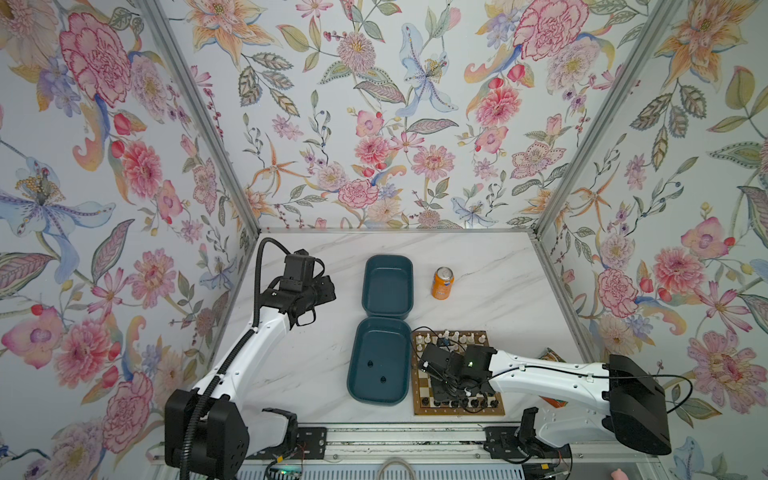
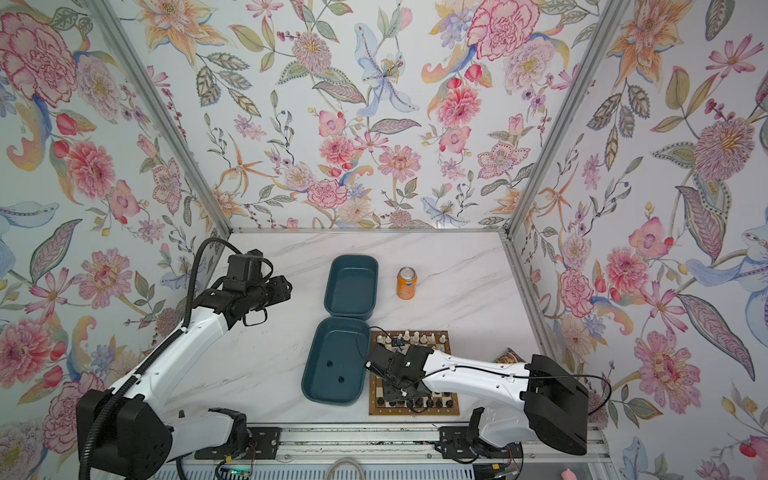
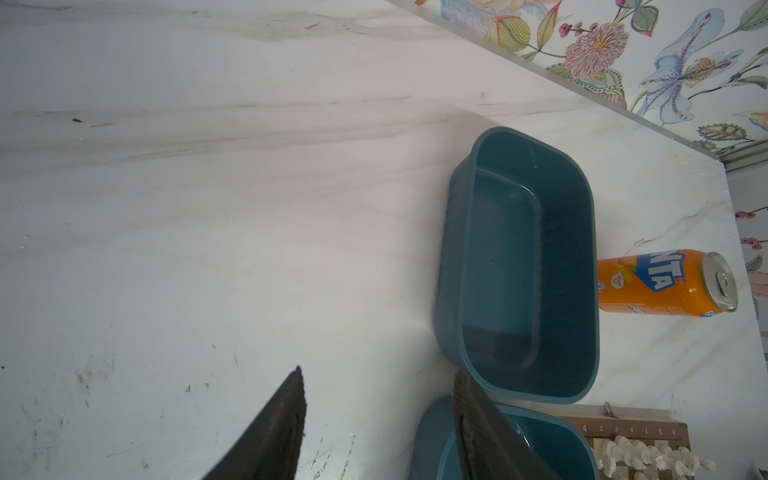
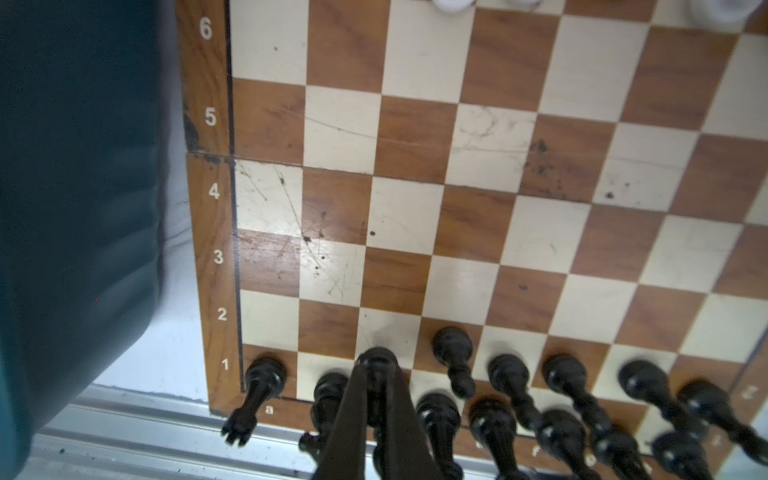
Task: Set up the chess pieces on the board
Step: 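Lower the black piece onto a near-row square and open the right gripper, then raise the right gripper and move it back over the teal piece tray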
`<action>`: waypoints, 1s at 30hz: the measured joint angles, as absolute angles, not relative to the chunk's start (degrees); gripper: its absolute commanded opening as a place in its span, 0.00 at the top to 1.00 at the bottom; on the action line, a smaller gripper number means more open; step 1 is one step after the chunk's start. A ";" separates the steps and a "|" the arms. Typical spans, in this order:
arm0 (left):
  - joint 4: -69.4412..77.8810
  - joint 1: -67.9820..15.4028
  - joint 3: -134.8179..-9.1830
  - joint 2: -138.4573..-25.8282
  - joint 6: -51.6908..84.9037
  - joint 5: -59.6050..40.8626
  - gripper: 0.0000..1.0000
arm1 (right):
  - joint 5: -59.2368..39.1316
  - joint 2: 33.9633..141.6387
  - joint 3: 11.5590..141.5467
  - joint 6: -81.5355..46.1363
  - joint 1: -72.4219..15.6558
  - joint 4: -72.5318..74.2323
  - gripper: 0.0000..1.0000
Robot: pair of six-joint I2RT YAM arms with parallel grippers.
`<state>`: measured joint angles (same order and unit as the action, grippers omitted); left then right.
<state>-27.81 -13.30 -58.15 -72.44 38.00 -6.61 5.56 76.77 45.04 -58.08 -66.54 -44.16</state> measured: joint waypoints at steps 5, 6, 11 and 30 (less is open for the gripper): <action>-27.81 -13.30 -58.15 -72.44 38.02 -6.22 0.41 | 5.10 76.93 44.86 -57.84 -66.11 -43.81 0.90; -27.81 -13.30 -58.15 -72.44 38.02 -6.02 0.42 | 5.08 76.99 44.86 -57.82 -66.11 -43.75 0.90; -27.81 -13.30 -58.15 -72.44 38.00 -5.58 0.42 | 4.89 77.87 44.86 -57.65 -65.82 -43.59 0.89; -27.83 -13.30 -58.15 -72.44 37.98 -5.56 0.43 | 3.86 78.87 45.17 -55.75 -63.99 -43.20 0.78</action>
